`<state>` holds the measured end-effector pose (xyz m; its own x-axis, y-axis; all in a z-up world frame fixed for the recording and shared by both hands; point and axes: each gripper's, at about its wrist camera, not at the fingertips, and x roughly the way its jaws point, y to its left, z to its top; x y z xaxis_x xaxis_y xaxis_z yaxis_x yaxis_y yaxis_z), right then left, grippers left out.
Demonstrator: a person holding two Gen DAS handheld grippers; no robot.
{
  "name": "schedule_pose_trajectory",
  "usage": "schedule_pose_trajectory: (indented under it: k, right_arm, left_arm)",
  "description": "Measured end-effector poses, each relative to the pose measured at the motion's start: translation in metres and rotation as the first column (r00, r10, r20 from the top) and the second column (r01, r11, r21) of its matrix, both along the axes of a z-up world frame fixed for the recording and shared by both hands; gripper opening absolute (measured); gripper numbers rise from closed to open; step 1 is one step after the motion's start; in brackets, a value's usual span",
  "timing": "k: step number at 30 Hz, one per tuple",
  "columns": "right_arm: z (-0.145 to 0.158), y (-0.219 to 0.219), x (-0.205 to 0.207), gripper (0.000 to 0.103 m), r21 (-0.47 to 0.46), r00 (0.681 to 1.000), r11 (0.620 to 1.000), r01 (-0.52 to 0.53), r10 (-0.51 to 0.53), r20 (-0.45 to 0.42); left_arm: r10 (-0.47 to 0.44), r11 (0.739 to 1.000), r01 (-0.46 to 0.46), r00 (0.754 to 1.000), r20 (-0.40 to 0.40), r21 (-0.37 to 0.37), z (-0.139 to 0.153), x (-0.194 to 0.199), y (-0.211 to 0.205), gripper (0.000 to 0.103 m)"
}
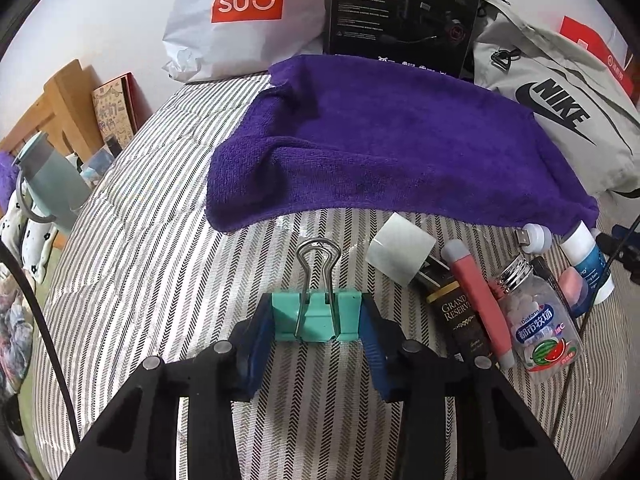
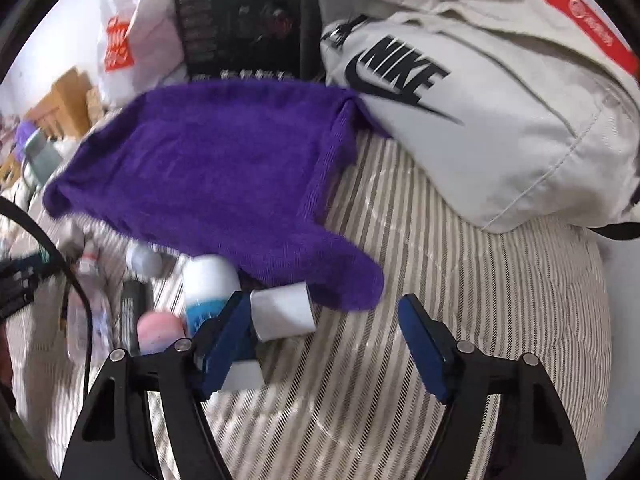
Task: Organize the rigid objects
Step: 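Lower the left tool onto the green binder clip and close on it, then close the right tool on the white tape roll while the left tool holds the clip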
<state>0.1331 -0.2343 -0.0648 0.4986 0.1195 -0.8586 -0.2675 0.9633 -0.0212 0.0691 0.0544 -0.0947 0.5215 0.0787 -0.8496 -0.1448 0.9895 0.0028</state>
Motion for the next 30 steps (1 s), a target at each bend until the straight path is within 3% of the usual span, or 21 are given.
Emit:
schedule_pose_trajectory:
  k: [6,11,13,15,23,30]
  right_arm:
    - [-0.006,0.009,0.003,0.074,0.019,0.999,0.999,-0.051,0.051,-0.012]
    - [-0.011,0.023,0.005,0.067,0.001,0.996,0.996,-0.091,0.091,-0.011]
    - [-0.012,0.025,0.005,0.062,0.004,0.994,0.995,-0.103,0.104,-0.019]
    - [-0.015,0.025,0.005,0.048,0.011,0.994,0.994,-0.106,0.106,-0.035]
    - [-0.021,0.023,-0.003,0.029,0.037,0.996,0.996,-0.077,0.079,-0.044]
    - [-0.022,0.014,-0.016,0.029,0.042,0.998,0.998,-0.038,0.04,-0.053]
  left_arm:
    - [-0.006,1.0,0.006,1.0,-0.008,-0.002,0.0,0.002,0.0,0.04]
    - [-0.015,1.0,0.015,1.0,-0.007,0.002,0.0,0.001,0.0,0.04]
    - [-0.017,1.0,0.017,1.0,-0.009,0.002,0.0,0.002,0.001,0.04]
    - [-0.019,1.0,0.019,1.0,-0.006,0.003,0.0,0.001,0.0,0.04]
    - [-0.046,0.999,0.046,0.999,0.009,-0.002,0.0,-0.001,0.001,0.039]
    - [-0.068,0.998,0.068,0.997,0.027,-0.012,0.0,-0.004,0.004,0.039]
